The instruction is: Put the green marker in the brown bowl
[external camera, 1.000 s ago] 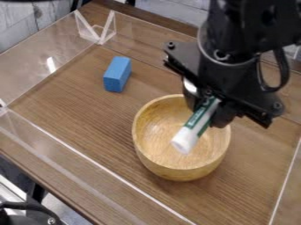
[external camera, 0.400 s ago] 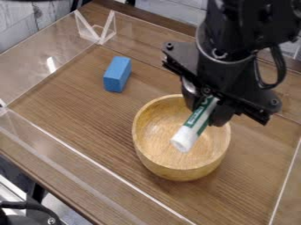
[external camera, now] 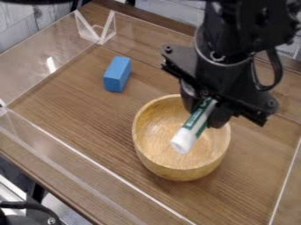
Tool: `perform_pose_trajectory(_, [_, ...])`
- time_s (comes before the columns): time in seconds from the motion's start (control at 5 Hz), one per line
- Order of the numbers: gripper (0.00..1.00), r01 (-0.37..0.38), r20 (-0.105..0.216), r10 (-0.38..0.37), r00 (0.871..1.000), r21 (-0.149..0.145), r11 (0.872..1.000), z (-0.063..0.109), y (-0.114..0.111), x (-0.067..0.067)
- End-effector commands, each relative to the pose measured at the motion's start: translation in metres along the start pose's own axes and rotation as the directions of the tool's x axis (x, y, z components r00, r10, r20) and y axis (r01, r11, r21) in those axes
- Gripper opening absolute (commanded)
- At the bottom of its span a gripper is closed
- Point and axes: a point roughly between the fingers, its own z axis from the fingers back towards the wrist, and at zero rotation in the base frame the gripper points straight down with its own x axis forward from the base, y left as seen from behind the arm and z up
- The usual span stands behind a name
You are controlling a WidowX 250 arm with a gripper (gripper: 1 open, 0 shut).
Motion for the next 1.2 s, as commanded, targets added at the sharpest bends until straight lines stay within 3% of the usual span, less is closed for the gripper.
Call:
perform_pose_trajectory(0.0, [0.00,-0.022,0.019,0.023,1.000,-0.010,1.000,0.0036,0.0028,0.0063])
perform_pose_trajectory(1.0, [0.00,-0.046,0.000,0.046,0.999,-0.021,0.999,-0.0042,0.0067,0.0091])
